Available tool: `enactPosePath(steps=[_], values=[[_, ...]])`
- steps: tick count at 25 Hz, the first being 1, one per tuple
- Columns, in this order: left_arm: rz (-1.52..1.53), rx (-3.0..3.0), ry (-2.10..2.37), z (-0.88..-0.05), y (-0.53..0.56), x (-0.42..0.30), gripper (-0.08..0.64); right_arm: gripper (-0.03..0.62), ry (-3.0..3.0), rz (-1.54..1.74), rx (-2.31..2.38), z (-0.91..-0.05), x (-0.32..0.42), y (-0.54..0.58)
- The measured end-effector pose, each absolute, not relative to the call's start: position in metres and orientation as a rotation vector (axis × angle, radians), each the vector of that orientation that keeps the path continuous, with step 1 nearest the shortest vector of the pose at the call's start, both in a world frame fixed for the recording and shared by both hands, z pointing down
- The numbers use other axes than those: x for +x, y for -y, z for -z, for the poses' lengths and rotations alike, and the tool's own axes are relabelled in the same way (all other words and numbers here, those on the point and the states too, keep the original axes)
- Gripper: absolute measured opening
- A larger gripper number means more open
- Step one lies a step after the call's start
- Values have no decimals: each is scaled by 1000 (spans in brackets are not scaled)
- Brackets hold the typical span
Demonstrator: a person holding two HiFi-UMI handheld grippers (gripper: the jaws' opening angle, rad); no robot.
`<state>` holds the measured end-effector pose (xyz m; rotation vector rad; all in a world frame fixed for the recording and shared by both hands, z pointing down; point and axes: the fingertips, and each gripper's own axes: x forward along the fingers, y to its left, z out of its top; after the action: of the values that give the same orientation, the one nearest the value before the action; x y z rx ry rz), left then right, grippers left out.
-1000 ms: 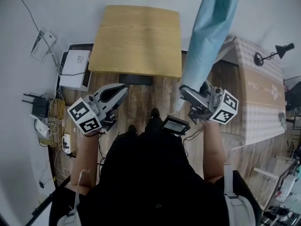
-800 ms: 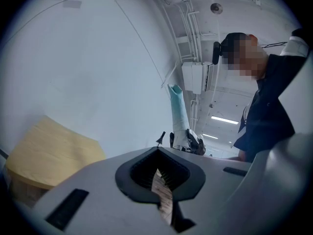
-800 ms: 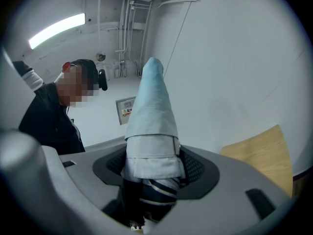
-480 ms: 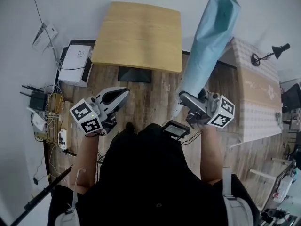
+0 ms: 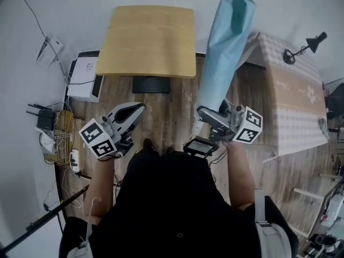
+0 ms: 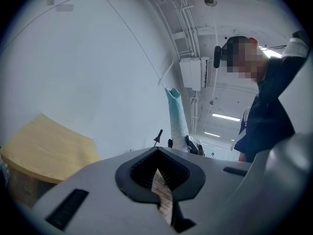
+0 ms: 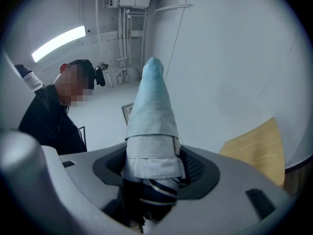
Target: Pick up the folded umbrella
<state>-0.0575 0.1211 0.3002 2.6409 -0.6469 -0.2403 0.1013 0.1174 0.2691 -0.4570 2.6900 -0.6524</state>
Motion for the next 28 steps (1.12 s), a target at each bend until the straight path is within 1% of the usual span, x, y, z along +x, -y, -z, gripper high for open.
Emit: enactPosePath(steps=[10,19,28], values=[[178,2625,664,-315,-161,11,9,275,-2621,682,-450,-291,175,-150],[123,2651,613,-313,-160,31,9,275,-2585,728,-483,-303,188,-150],[61,2650,591,-321,-171,35,9,275,-2547,693,-491,-302,194,-152]])
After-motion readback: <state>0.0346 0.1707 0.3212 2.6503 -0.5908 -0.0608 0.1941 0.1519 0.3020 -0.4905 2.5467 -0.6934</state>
